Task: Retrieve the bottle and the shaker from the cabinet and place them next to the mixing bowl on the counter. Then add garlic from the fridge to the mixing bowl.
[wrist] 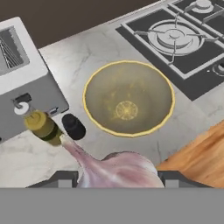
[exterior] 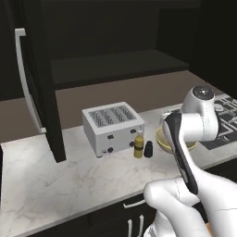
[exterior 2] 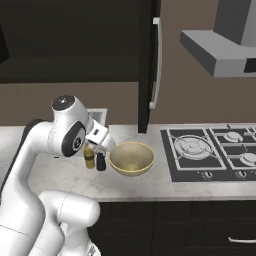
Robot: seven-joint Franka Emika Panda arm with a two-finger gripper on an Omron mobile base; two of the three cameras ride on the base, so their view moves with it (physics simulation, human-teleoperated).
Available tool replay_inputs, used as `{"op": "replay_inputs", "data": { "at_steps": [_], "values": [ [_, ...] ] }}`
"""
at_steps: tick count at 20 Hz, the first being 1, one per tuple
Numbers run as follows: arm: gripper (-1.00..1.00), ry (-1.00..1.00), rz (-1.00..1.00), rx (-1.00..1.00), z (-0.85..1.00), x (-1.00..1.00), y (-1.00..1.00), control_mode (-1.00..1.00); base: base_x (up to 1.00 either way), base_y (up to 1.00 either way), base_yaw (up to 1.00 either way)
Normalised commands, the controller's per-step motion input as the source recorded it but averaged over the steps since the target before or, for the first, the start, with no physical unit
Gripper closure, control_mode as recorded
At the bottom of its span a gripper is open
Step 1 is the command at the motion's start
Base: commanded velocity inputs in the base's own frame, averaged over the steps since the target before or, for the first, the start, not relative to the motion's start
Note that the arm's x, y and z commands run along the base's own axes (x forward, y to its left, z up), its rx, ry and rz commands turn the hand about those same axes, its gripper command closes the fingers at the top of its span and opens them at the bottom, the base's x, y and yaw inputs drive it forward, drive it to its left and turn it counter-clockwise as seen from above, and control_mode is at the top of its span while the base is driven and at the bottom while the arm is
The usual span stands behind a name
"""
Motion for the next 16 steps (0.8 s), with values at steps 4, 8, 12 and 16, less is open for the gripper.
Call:
{"op": "replay_inputs", "data": {
  "at_steps": [4, 8, 12, 16],
  "values": [
    [1.00, 0.00, -0.05, 0.03, -0.35, 0.62, -0.29, -1.00, 0.00, 0.00, 0.00],
    [1.00, 0.00, -0.01, 0.02, -0.35, 0.64, -0.11, -1.00, 0.00, 0.00, 0.00],
    [1.00, 0.00, 0.00, 0.03, -0.36, 0.38, -0.23, -1.00, 0.00, 0.00, 0.00],
    [1.00, 0.00, 0.00, 0.00, -0.42, 0.23, -0.25, -1.00, 0.00, 0.00, 0.00]
  ]
}}
